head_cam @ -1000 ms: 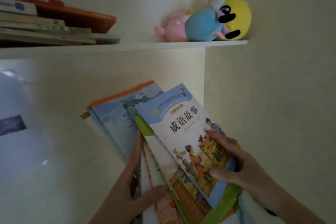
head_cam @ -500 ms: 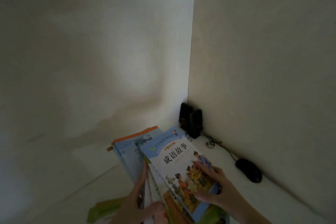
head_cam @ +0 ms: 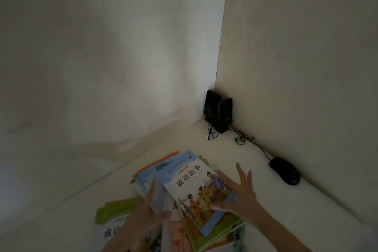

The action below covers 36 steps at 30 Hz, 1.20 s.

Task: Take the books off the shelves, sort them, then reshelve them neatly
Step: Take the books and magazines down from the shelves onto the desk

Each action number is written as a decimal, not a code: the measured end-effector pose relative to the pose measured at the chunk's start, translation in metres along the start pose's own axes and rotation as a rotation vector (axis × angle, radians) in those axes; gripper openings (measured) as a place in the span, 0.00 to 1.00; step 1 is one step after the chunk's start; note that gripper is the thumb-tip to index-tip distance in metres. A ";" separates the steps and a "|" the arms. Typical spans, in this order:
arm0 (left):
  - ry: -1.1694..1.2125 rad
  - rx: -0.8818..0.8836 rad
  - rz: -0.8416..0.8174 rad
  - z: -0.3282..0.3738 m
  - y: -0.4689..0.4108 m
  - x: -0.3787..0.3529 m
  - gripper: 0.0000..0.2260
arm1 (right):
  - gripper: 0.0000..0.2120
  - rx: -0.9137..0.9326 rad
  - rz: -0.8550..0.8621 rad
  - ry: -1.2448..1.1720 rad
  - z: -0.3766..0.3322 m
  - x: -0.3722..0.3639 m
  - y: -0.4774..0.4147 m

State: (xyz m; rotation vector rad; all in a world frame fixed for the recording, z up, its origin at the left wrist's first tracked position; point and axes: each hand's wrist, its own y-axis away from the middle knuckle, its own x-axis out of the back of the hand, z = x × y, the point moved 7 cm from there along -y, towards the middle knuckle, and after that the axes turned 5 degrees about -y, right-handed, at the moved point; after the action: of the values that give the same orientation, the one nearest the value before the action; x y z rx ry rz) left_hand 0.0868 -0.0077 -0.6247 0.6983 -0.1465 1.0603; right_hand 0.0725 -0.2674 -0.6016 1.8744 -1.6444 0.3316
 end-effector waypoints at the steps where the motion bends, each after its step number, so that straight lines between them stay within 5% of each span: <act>1: -0.009 -0.020 0.053 0.003 0.002 0.010 0.58 | 0.54 0.014 0.011 -0.012 -0.004 0.001 0.001; 9: 0.062 -0.342 0.175 0.119 0.056 0.063 0.44 | 0.47 0.235 0.044 -0.097 -0.094 0.023 0.011; 15: 0.021 -0.437 0.250 0.163 0.121 0.121 0.45 | 0.43 0.398 0.025 -0.153 -0.204 0.057 0.043; 31: -0.053 -0.844 0.910 0.266 0.415 0.284 0.29 | 0.45 1.109 0.144 -0.146 -0.527 0.087 0.196; 36: -0.022 -0.869 1.058 0.287 0.468 0.317 0.39 | 0.44 1.280 0.313 -0.057 -0.622 0.087 0.207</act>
State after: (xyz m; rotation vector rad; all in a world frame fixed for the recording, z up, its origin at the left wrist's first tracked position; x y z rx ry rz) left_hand -0.0857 0.2003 -0.0514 -0.2361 -1.0089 1.7932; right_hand 0.0189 0.0233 -0.0104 2.3977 -1.9306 1.8085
